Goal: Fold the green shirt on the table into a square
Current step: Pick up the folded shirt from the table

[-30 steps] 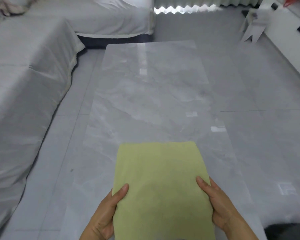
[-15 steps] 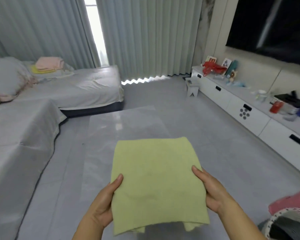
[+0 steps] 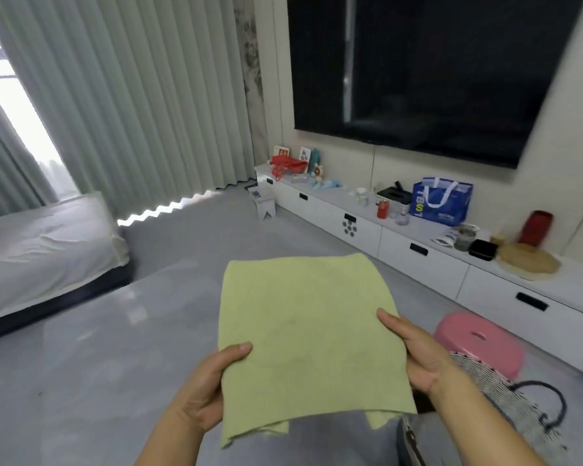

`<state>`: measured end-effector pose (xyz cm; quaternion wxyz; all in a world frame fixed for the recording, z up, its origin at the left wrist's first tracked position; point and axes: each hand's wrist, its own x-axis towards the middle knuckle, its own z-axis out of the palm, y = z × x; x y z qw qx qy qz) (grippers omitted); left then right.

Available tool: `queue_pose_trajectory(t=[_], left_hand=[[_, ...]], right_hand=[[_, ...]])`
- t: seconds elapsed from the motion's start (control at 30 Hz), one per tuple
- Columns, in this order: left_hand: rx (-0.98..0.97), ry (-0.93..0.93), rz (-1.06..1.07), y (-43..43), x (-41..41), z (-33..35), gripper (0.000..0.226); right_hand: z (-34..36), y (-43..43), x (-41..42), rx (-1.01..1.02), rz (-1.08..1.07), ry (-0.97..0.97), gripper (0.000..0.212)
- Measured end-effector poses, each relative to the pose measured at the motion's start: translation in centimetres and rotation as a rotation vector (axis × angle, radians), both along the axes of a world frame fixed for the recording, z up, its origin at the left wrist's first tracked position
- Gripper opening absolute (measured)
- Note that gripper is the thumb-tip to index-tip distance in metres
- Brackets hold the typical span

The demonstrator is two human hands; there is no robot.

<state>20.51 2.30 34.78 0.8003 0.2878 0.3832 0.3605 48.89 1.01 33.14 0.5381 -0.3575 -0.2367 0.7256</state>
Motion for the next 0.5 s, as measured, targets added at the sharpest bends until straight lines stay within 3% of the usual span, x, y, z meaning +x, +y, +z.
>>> queue_pose_trajectory(t=[0.23, 0.3, 0.43, 0.5], left_hand=[[-0.026, 0.013, -0.148, 5.0, 13.8, -2.8, 0.07], [-0.058, 0.05, -0.164, 6.4, 18.4, -4.2, 0.059], [-0.15, 0.075, -0.196, 8.6, 27.9, -7.7, 0.044], [-0.191, 0.079, -0.21, 9.2, 32.2, -10.2, 0.044]], right_hand=[[-3.4, 0.5, 13.3, -0.09, -0.168, -0.037, 0.108], [-4.2, 0.9, 17.6, -0.114, -0.205, -0.063, 0.107], [-6.7, 1.3, 26.6, -0.19, -0.249, -0.104, 0.1], [-8.6, 1.5, 30.9, -0.231, -0.25, -0.13, 0.082]])
